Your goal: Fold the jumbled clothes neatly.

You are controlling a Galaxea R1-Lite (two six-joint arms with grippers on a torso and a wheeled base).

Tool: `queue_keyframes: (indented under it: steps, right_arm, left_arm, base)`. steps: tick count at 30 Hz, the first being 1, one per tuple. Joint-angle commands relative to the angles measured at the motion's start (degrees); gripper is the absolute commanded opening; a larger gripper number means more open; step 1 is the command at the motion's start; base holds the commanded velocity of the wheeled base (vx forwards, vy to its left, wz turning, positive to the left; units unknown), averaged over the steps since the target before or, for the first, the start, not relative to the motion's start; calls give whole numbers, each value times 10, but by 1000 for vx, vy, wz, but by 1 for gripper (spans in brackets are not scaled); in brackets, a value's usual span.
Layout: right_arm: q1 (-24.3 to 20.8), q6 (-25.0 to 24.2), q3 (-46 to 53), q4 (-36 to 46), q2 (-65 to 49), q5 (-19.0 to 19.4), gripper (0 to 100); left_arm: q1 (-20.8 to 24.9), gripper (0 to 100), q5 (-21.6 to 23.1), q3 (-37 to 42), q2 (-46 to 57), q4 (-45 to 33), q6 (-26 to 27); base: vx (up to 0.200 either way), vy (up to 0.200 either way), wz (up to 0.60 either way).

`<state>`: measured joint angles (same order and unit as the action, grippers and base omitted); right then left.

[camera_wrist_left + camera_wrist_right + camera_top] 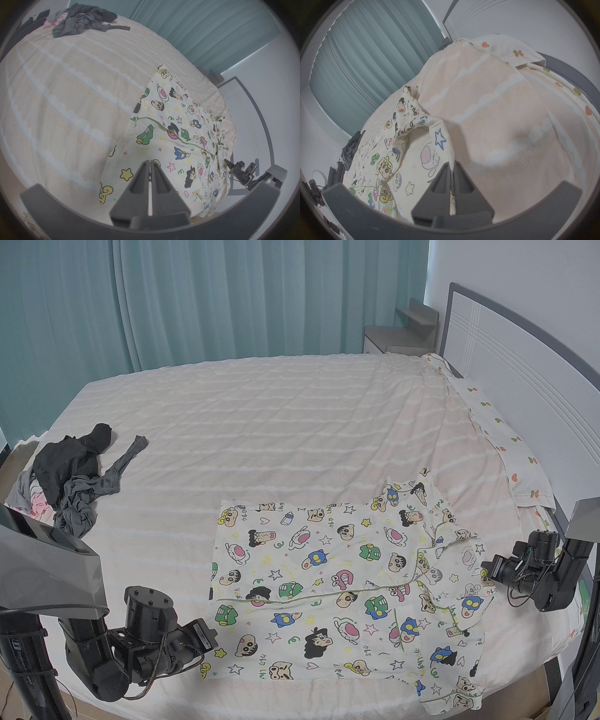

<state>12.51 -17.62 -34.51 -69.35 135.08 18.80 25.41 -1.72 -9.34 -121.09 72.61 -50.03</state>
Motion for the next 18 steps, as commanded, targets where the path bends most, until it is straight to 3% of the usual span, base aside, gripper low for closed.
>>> queue_keyframes:
  steps: [1,18]
  right_arm:
    - [9,1,2,-2,-9,-1,0]
    - [36,2,-10,-2,-9,-22,0]
  left_arm:
    - [0,0,0,6,-12,3,0]
    - [0,0,0,5,-12,3,0]
  base:
    - [0,0,0]
    - [0,0,0]
